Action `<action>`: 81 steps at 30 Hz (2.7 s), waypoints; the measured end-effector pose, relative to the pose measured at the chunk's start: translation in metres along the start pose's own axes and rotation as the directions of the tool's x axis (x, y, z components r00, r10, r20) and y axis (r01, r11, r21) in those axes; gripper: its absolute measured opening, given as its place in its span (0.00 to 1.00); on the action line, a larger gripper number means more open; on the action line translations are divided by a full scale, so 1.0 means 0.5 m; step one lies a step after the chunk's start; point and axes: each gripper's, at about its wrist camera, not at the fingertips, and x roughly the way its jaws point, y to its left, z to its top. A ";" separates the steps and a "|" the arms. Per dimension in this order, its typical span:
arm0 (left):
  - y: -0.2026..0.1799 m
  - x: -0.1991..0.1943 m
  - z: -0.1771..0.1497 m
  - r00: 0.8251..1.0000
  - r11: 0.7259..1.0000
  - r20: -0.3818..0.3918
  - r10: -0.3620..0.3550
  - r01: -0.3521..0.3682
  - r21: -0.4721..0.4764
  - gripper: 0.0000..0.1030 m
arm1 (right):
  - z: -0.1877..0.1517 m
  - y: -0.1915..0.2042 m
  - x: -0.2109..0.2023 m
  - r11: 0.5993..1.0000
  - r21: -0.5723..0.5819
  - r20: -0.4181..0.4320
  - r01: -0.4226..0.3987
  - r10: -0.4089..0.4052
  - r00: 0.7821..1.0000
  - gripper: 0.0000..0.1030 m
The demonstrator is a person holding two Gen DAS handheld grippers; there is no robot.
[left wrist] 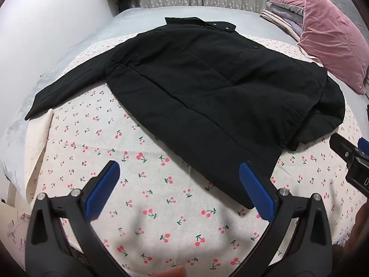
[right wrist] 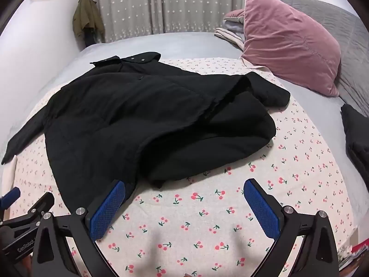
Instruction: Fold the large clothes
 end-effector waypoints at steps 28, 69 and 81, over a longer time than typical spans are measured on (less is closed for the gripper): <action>0.006 0.008 -0.006 1.000 1.000 0.014 0.002 -0.002 -0.012 1.00 | -0.012 0.008 -0.007 0.999 -0.033 0.007 -0.011 0.012 1.000 1.00; 0.010 0.012 -0.005 1.000 1.000 -0.001 -0.012 0.012 -0.012 1.00 | -0.014 -0.011 0.001 1.000 -0.008 -0.012 0.002 -0.002 1.000 1.00; 0.009 0.015 -0.008 1.000 1.000 0.000 -0.008 0.008 -0.020 1.00 | -0.013 -0.013 0.000 1.000 -0.008 -0.012 0.007 -0.007 1.000 1.00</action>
